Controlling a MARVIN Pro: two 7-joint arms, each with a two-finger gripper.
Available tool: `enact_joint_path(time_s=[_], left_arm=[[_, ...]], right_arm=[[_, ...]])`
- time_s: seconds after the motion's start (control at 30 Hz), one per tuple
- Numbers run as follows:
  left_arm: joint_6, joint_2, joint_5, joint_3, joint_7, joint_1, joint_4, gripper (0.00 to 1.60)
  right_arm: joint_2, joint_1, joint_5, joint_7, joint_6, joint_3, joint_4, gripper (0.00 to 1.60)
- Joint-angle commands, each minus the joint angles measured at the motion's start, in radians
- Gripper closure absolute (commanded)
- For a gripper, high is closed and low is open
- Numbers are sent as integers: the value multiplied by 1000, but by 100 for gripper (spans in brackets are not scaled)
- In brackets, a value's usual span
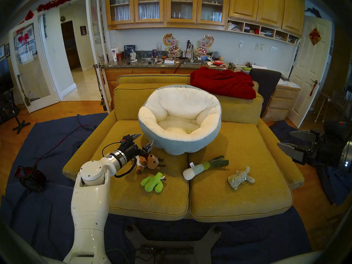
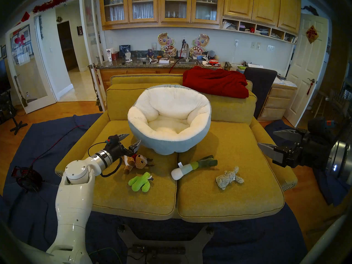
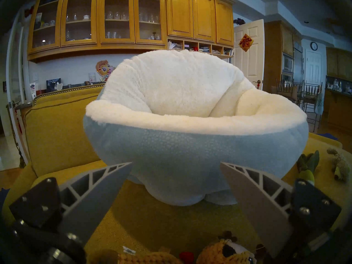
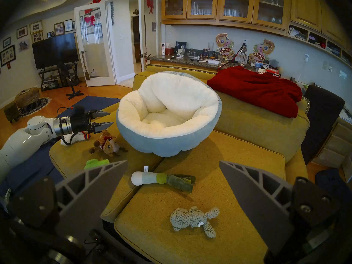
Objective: Put toys into dog bed
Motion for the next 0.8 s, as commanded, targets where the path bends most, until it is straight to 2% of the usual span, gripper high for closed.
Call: enact_joint_path(time_s=[0.0, 0.43, 0.77], left_arm=[[-3, 0, -5, 1, 1, -24, -25, 0], [-3, 0, -5, 1, 1, -24, -25, 0], [34, 2, -16, 3, -38, -4, -126, 0]], right_arm=[[1, 1, -1, 0, 0, 7, 0, 0], [1, 1, -1, 0, 0, 7, 0, 0], [0, 2, -1, 0, 0, 6, 0, 0]])
